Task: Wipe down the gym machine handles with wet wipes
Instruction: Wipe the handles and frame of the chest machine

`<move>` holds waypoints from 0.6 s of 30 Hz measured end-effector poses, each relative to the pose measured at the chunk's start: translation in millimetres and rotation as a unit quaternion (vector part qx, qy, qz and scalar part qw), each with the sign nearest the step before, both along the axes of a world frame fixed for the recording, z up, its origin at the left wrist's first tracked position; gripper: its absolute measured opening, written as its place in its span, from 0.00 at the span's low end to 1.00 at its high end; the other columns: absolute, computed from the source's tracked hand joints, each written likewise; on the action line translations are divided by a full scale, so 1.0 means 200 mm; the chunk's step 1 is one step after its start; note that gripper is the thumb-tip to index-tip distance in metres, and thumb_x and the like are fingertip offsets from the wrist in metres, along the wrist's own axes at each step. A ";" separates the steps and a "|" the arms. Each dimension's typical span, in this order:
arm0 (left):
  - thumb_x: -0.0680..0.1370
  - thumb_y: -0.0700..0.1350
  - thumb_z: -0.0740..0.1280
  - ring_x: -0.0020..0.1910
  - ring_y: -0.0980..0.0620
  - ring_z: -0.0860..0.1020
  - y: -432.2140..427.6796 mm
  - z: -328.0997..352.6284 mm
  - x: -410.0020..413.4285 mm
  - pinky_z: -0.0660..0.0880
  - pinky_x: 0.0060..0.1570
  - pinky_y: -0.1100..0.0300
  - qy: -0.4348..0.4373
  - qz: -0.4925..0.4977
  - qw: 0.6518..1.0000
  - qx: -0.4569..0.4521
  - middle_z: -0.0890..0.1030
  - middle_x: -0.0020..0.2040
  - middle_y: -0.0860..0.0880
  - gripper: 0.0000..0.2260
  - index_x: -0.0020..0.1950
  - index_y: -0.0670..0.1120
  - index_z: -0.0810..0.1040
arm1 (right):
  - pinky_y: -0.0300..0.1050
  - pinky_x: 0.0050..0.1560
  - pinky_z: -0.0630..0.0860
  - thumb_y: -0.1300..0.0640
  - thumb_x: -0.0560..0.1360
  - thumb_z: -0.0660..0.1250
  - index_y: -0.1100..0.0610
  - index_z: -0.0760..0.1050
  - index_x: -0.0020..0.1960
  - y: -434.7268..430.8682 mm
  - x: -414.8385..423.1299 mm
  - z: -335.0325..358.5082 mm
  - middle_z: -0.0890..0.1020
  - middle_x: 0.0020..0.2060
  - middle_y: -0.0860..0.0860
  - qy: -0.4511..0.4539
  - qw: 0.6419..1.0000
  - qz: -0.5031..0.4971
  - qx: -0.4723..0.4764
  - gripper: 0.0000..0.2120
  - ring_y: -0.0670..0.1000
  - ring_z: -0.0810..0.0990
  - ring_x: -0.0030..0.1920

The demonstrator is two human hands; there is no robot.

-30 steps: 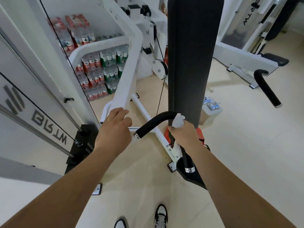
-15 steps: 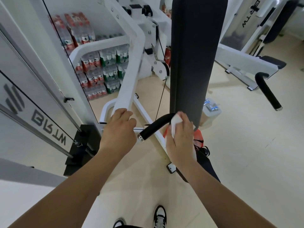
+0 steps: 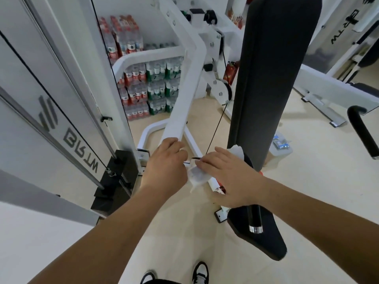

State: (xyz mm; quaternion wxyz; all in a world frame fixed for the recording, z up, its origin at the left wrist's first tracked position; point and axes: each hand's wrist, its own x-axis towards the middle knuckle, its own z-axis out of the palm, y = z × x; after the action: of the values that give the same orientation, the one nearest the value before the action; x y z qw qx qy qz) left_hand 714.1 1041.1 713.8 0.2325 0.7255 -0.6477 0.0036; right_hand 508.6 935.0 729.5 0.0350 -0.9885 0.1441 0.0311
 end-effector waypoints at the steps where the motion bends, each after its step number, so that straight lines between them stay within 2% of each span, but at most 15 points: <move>1: 0.65 0.32 0.71 0.63 0.44 0.78 0.00 0.00 0.00 0.79 0.54 0.54 0.003 0.002 1.000 -0.002 0.85 0.53 0.48 0.10 0.41 0.44 0.85 | 0.54 0.80 0.55 0.46 0.71 0.65 0.53 0.65 0.78 -0.01 0.01 -0.01 0.71 0.70 0.48 0.020 0.999 0.015 -0.024 0.37 0.51 0.67 0.71; 2: 0.65 0.32 0.71 0.64 0.45 0.78 0.00 0.00 0.00 0.78 0.54 0.55 0.004 0.004 1.000 -0.001 0.85 0.53 0.49 0.10 0.41 0.44 0.85 | 0.54 0.77 0.60 0.49 0.69 0.65 0.54 0.66 0.77 -0.02 0.02 -0.03 0.73 0.67 0.49 0.030 0.998 0.023 -0.050 0.36 0.53 0.69 0.68; 4: 0.65 0.33 0.71 0.64 0.45 0.78 0.00 0.01 -0.01 0.78 0.52 0.56 0.002 0.006 1.000 0.003 0.85 0.52 0.49 0.09 0.40 0.45 0.85 | 0.52 0.64 0.71 0.54 0.72 0.64 0.53 0.71 0.69 -0.04 0.09 -0.07 0.77 0.56 0.50 0.049 0.993 0.023 -0.109 0.25 0.55 0.75 0.57; 6: 0.65 0.34 0.71 0.64 0.46 0.78 0.00 0.02 -0.01 0.78 0.51 0.56 0.001 0.009 1.000 0.010 0.85 0.51 0.50 0.09 0.40 0.46 0.85 | 0.51 0.49 0.74 0.54 0.78 0.63 0.54 0.73 0.60 -0.04 0.22 -0.05 0.76 0.45 0.49 0.114 0.984 -0.002 -0.134 0.11 0.56 0.79 0.46; 7: 0.66 0.35 0.71 0.64 0.47 0.77 0.00 0.02 -0.01 0.78 0.51 0.57 -0.002 0.012 1.000 0.014 0.85 0.51 0.51 0.08 0.40 0.46 0.85 | 0.50 0.46 0.75 0.53 0.79 0.62 0.54 0.73 0.57 -0.03 0.30 -0.03 0.75 0.40 0.48 0.172 0.977 -0.016 -0.122 0.08 0.55 0.79 0.43; 9: 0.66 0.36 0.71 0.64 0.47 0.77 0.00 0.02 -0.01 0.78 0.50 0.57 -0.006 0.018 1.000 0.018 0.85 0.51 0.52 0.08 0.40 0.47 0.86 | 0.51 0.46 0.79 0.54 0.78 0.63 0.54 0.75 0.50 -0.03 0.45 0.04 0.74 0.37 0.47 0.289 0.954 -0.017 -0.074 0.05 0.53 0.79 0.39; 11: 0.66 0.37 0.72 0.63 0.48 0.78 0.00 0.02 -0.01 0.78 0.49 0.58 -0.007 0.020 1.000 0.017 0.85 0.50 0.53 0.08 0.40 0.48 0.86 | 0.49 0.45 0.79 0.53 0.76 0.66 0.54 0.75 0.41 -0.06 0.56 0.08 0.75 0.37 0.48 0.390 0.921 -0.021 0.014 0.07 0.50 0.77 0.38; 13: 0.66 0.37 0.72 0.63 0.48 0.78 0.00 0.02 -0.01 0.78 0.50 0.58 -0.008 0.022 1.000 0.018 0.85 0.49 0.53 0.08 0.40 0.48 0.86 | 0.48 0.48 0.77 0.46 0.75 0.71 0.54 0.77 0.41 -0.08 0.63 0.09 0.78 0.40 0.48 0.474 0.876 -0.027 0.089 0.12 0.49 0.78 0.42; 14: 0.66 0.37 0.72 0.63 0.48 0.78 0.00 0.02 -0.01 0.78 0.51 0.57 -0.006 0.023 1.000 0.020 0.85 0.50 0.53 0.08 0.40 0.48 0.86 | 0.48 0.50 0.77 0.43 0.74 0.73 0.55 0.78 0.42 -0.09 0.64 0.09 0.79 0.42 0.49 0.489 0.866 -0.025 0.099 0.15 0.50 0.79 0.45; 16: 0.66 0.36 0.72 0.64 0.47 0.78 0.00 0.02 -0.01 0.78 0.51 0.56 -0.001 0.024 0.999 0.024 0.85 0.50 0.53 0.08 0.40 0.47 0.86 | 0.49 0.50 0.78 0.43 0.75 0.71 0.56 0.77 0.41 -0.07 0.63 0.09 0.80 0.41 0.50 0.477 0.874 -0.014 0.089 0.16 0.51 0.80 0.44; 18: 0.67 0.36 0.72 0.64 0.47 0.78 0.00 0.01 -0.01 0.78 0.51 0.56 -0.005 0.025 0.999 0.022 0.85 0.51 0.53 0.08 0.40 0.47 0.86 | 0.49 0.44 0.79 0.50 0.76 0.66 0.55 0.73 0.40 -0.05 0.57 0.08 0.77 0.36 0.50 0.406 0.912 -0.022 0.046 0.10 0.52 0.78 0.38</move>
State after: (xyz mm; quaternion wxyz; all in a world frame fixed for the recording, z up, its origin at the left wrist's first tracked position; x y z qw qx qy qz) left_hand 712.5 1041.5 716.2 0.2129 0.7465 -0.6304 -0.0017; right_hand 621.8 925.5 745.5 0.0197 -0.8844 0.1664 0.4355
